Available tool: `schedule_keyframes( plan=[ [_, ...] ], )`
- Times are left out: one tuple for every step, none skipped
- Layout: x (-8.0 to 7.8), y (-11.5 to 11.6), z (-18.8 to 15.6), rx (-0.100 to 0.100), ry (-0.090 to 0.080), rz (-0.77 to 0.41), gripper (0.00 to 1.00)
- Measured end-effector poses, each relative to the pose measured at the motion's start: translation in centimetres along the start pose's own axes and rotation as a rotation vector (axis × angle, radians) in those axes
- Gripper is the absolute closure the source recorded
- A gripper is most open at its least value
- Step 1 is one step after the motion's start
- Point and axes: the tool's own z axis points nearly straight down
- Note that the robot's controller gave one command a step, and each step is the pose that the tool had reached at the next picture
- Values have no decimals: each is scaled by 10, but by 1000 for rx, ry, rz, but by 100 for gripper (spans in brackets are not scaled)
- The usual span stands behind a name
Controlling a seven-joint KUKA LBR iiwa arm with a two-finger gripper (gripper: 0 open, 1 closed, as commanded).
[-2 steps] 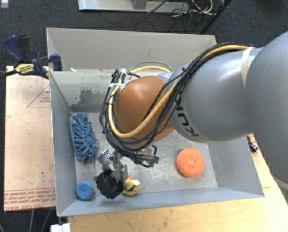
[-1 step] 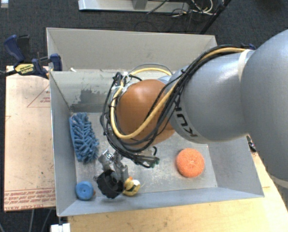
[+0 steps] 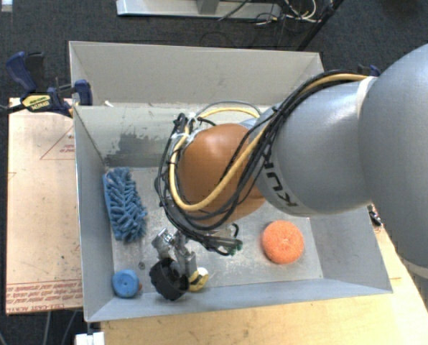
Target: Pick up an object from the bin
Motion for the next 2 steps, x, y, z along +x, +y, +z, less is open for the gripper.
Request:
schedule_keyframes(
  plan=[
    [-14, -9, -88, 3, -20, -23, 100],
    [-14, -9, -88, 3, -20, -23, 100]
  ],
)
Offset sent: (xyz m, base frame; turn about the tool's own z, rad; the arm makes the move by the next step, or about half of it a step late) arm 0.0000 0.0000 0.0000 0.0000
